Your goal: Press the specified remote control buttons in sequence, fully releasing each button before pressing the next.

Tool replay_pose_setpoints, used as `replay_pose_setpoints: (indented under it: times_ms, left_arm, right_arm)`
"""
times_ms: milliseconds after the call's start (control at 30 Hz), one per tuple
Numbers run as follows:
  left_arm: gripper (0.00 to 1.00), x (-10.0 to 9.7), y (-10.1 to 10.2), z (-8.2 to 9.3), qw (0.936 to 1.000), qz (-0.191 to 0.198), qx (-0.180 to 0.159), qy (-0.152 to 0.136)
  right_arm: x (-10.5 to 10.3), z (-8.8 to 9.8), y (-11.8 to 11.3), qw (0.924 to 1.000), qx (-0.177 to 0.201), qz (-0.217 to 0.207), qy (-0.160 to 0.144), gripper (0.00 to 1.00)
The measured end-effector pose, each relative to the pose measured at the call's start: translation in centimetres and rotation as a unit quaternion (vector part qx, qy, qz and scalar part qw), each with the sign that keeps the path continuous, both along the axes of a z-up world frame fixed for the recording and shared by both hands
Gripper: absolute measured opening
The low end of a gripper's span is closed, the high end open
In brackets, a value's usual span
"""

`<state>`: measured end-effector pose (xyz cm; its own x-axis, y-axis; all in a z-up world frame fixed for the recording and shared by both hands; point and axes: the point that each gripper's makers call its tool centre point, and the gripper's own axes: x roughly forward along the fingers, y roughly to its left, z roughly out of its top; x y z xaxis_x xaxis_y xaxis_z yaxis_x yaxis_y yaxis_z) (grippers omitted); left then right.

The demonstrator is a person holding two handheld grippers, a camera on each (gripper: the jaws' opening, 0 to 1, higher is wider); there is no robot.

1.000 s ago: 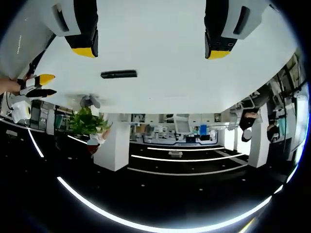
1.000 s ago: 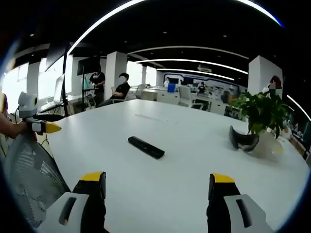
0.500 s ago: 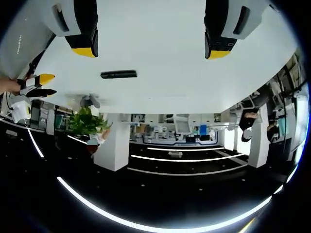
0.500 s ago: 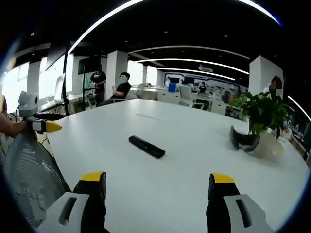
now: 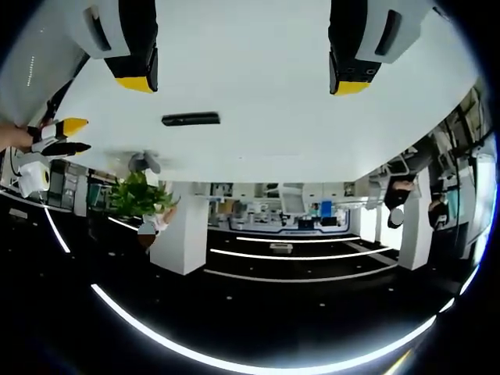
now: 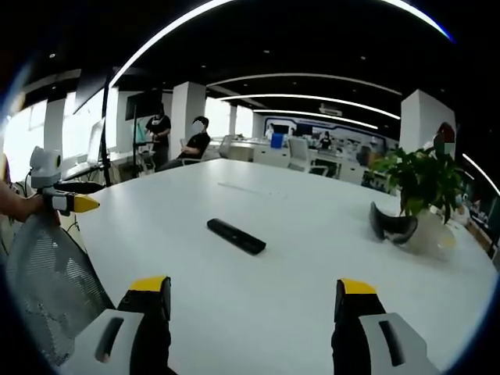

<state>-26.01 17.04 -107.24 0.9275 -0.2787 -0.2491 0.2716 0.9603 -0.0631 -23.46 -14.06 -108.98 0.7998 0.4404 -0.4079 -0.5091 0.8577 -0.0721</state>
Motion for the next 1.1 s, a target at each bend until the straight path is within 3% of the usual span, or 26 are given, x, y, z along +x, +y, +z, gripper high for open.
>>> replay_pose_setpoints:
  times_ms: [1100]
  left_arm:
    - [0.93,0.02,0.07,-0.03,1.0,0.0,0.001,0.001]
  right_arm:
    - [-0.01,0.28,0.1,0.9999,0.01,0.0,-0.003,0.86]
